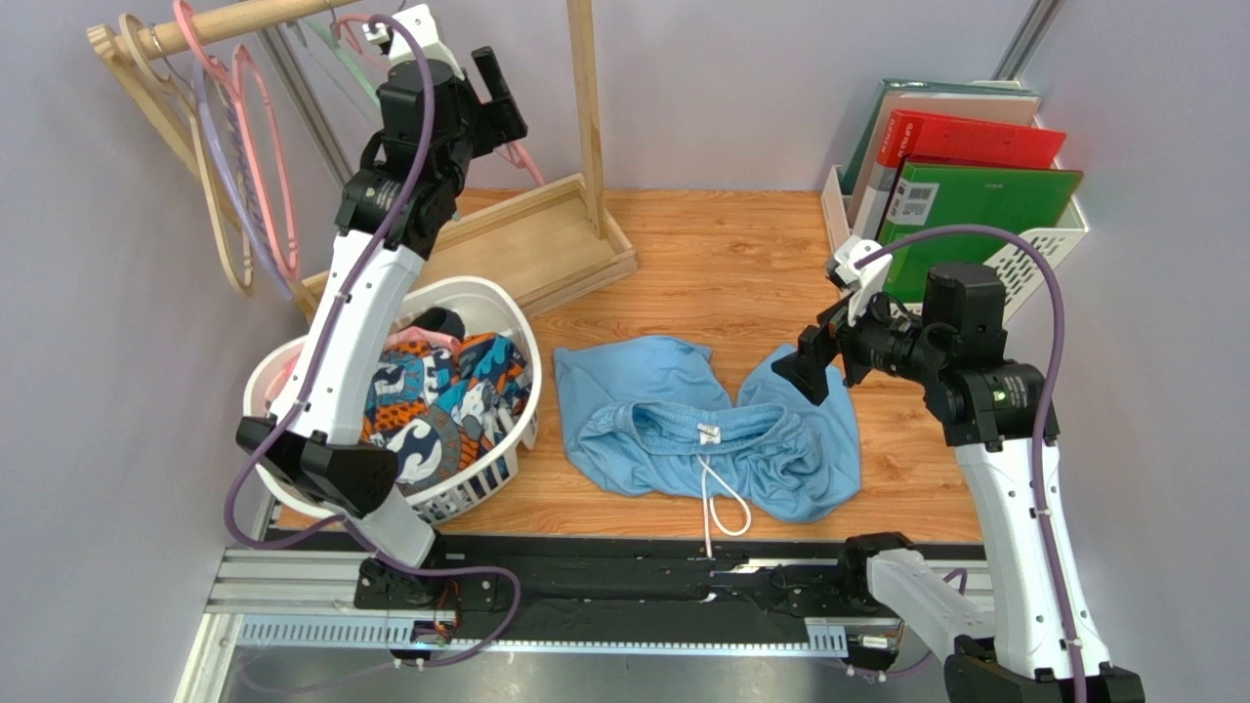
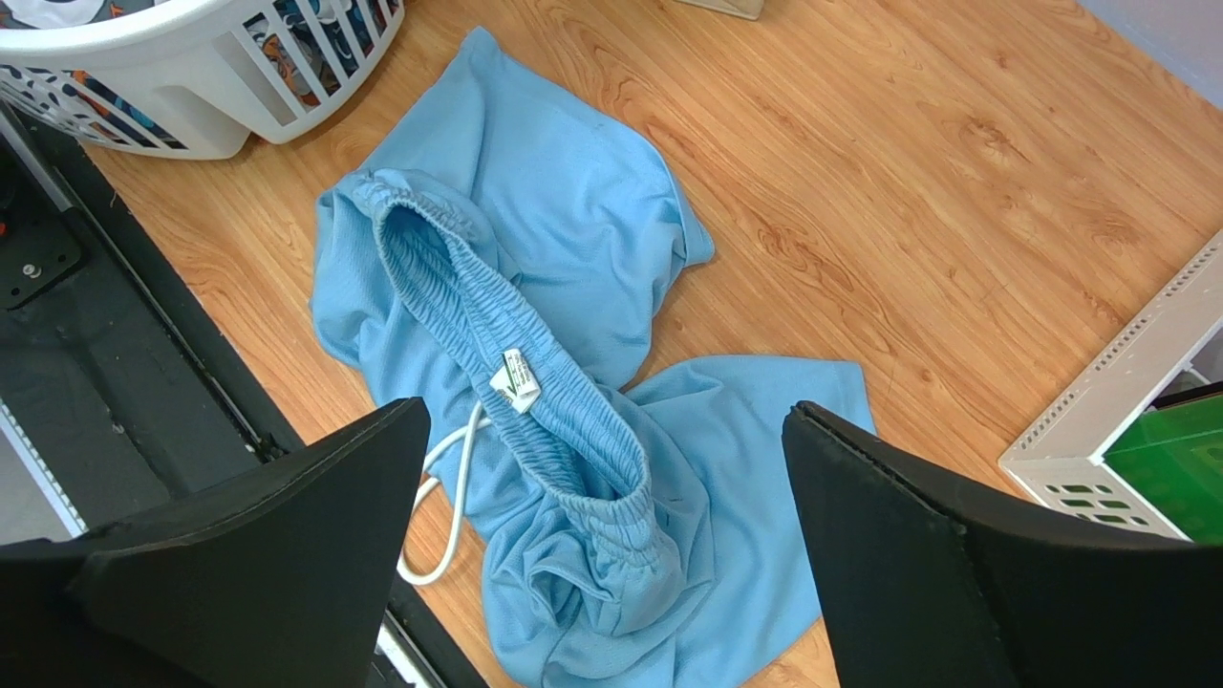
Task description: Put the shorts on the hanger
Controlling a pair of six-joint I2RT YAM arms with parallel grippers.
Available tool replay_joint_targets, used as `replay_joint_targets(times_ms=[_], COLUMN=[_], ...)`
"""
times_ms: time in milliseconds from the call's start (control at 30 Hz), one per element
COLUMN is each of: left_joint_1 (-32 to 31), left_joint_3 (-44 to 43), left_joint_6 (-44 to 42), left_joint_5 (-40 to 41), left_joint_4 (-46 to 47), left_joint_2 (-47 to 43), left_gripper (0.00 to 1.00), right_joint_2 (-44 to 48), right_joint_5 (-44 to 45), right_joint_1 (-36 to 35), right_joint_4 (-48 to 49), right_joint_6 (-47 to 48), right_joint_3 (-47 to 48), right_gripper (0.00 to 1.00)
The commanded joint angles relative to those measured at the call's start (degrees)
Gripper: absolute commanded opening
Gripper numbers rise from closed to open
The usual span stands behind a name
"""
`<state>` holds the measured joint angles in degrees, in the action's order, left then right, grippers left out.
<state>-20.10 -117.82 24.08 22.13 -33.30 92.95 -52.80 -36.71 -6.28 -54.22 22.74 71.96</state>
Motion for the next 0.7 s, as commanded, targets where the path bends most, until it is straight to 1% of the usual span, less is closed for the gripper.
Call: replay_joint_targets(times_ms=[0, 100, 200, 267, 300, 367, 400, 467, 500, 567, 600, 667], left_joint_1=[0.50, 0.67, 0.76, 0.76, 0.67, 0.76, 0.76, 0.76, 0.76, 0.76, 0.76, 0.76], left_joint_3=[1.62, 3.12, 3.39, 3.56, 3.74, 4.00, 4.00, 3.83, 3.83, 3.39, 3.21, 2.51], left_joint_6=[-1.57, -2.45, -3.77, -4.73, -5.00, -6.22, -6.49, -7.72, -8.08, -9.04, -9.39, -9.40], left_joint_5=[-5.60, -6.13, -6.66, -6.49, -6.49, -6.31, -6.31, -6.66, -6.92, -7.63, -7.72, -7.98], left_joint_4=[8.40, 12.36, 14.74, 16.15, 16.60, 17.82, 18.18, 18.79, 19.06, 19.59, 19.76, 19.50], left_joint_2=[1.01, 1.27, 1.62, 1.71, 1.80, 1.71, 1.62, 1.54, 1.45, 1.27, 1.10, 0.83], left_gripper=[0.92, 0.88, 0.74, 0.66, 0.58, 0.46, 0.35, 0.23, 0.14, 0.06, 0.00, 0.00], right_joint_2=[1.29, 1.29, 1.64, 1.82, 1.82, 1.73, 1.73, 1.56, 1.47, 1.38, 1.38, 1.21], right_joint_5=[-1.26, -1.26, -1.08, -0.91, -0.91, -1.00, -1.00, -1.00, -1.00, -1.08, -1.17, -1.43], right_joint_1=[0.13, 0.13, 0.13, 0.13, 0.13, 0.13, 0.22, 0.13, 0.13, 0.13, 0.13, 0.13], right_joint_4=[0.43, 0.34, 0.34, 0.43, 0.51, 0.60, 0.86, 1.22, 1.31, 1.31, 1.39, 1.65], right_joint_6=[0.72, 0.90, 1.77, 1.96, 2.22, 2.13, 1.87, 1.61, 1.60, 1.60, 1.60, 1.43], right_joint_3=[-0.24, -0.60, -1.21, -1.56, -1.65, -1.74, -1.74, -1.74, -1.65, -1.56, -1.56, -1.56], right_gripper=[1.00, 1.00, 1.00, 1.00, 1.00, 1.00, 1.00, 1.00, 1.00, 1.00, 1.00, 1.00])
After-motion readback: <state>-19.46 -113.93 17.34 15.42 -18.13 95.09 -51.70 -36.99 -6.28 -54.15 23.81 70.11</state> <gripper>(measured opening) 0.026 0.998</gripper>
